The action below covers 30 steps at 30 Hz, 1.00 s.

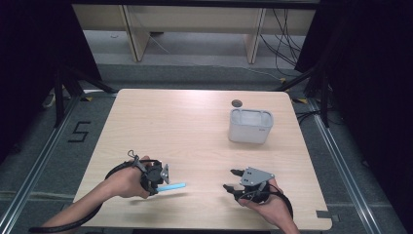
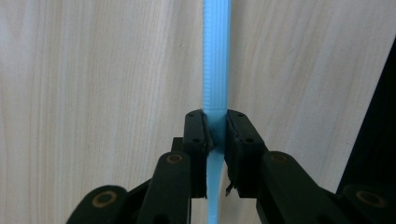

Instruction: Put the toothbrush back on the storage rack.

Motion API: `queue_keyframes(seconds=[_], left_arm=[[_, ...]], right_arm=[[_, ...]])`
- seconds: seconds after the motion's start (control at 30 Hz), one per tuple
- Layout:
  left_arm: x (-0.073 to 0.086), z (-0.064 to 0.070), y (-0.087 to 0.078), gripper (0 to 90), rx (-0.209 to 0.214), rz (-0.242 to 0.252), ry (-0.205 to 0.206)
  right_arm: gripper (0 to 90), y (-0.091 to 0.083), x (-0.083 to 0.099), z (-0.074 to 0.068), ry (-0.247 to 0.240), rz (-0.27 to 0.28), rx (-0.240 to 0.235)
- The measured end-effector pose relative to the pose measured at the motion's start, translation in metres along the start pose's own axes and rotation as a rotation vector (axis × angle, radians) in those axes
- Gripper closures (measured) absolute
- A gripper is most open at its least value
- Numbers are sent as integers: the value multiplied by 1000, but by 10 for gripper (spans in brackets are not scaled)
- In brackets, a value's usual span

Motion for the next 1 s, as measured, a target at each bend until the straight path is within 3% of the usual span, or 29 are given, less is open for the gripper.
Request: queue_keyframes(seconds=[0.2, 0.6, 0.93, 0.97, 1.0], left_arm=[[-11, 7, -6, 786, -9, 13, 59], [-29, 17, -10, 786, -14, 20, 129], [-45, 23, -14, 786, -21, 30, 171], [-48, 24, -15, 786, -20, 31, 177], [-48, 24, -15, 785, -20, 31, 177]], right_arm=[[422, 10, -10, -12, -53, -23, -84], [422, 25, -32, -31, -136, -25, -174], [443, 32, -45, -43, -135, -8, -252], [456, 32, -45, -47, -103, -22, -264], [460, 33, -46, -47, -106, -20, -269]])
Point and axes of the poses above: each handheld gripper's, and its own axes: y roughly forward along the jaws, x roughly out of its underside, z roughly to its right, the point moved 3 cm from there along y, roughly forward along the jaws, and after that the axes turned 12 degrees about -z, right-handed, at the moved point
